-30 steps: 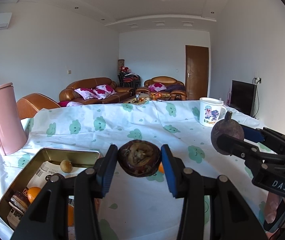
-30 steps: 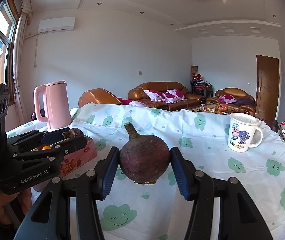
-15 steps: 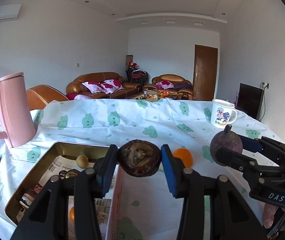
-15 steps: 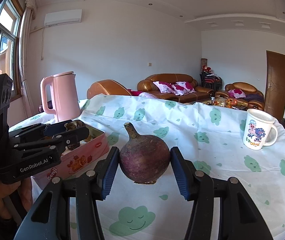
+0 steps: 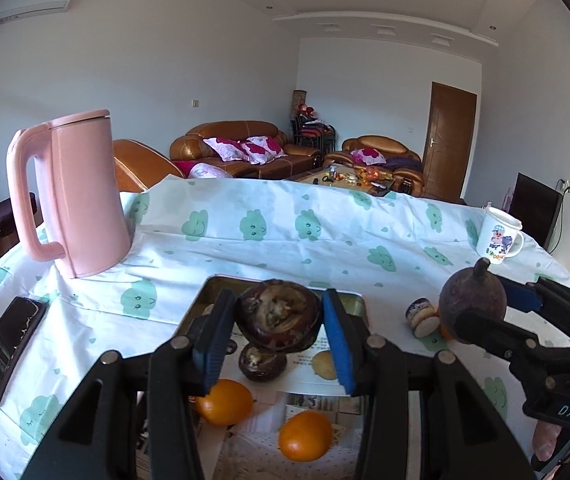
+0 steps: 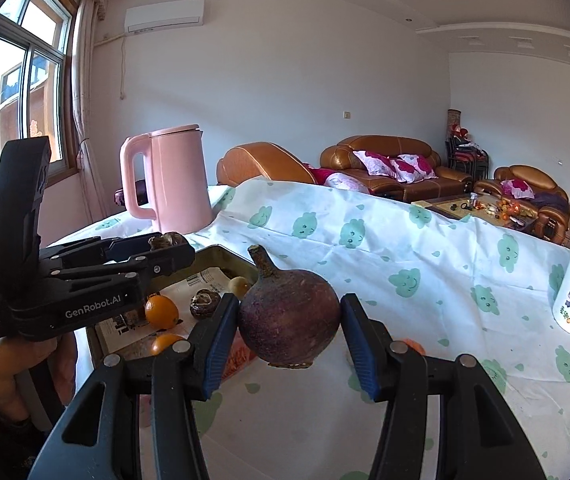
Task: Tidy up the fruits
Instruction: 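Lower both tools over the tin and open them to release, then grasp an orange with the right tool while the left tool grasps a cream-topped cake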
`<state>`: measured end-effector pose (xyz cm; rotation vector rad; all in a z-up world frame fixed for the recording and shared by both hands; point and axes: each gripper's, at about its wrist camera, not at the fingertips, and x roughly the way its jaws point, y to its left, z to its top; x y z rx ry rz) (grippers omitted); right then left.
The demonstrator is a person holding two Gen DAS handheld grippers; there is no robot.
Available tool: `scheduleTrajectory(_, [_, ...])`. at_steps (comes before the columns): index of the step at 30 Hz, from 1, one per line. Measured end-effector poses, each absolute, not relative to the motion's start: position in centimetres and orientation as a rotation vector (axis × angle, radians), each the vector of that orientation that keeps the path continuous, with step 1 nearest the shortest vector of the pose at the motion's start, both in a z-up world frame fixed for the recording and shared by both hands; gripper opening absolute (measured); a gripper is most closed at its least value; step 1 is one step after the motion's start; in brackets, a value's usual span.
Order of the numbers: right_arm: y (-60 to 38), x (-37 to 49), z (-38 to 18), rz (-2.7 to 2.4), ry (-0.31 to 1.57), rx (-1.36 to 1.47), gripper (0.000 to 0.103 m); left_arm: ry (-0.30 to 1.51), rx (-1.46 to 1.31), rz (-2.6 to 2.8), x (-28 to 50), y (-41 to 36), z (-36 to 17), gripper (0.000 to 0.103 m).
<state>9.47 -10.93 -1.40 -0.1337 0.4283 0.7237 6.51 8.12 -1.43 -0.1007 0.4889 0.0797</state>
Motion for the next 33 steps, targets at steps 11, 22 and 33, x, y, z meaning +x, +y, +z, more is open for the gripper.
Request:
scheduleTrajectory(11, [-4.0, 10.4, -3.0, 0.813, 0.491, -0.21, 0.054, 0.586, -0.152, 0.136, 8.6, 13.3, -3.0, 0.046])
scheduleTrajectory(22, [-0.5, 11.2, -5.2, 0.823, 0.584, -0.298, 0.055, 0.625, -0.143, 0.126, 9.4, 13.9, -3.5, 0.047])
scheduleTrajectory(33, [-7.3, 9.8, -3.7, 0.719, 0.511, -0.268, 0.061, 0.536, -0.166, 0.117, 6.6, 12.4, -2.1, 0.088])
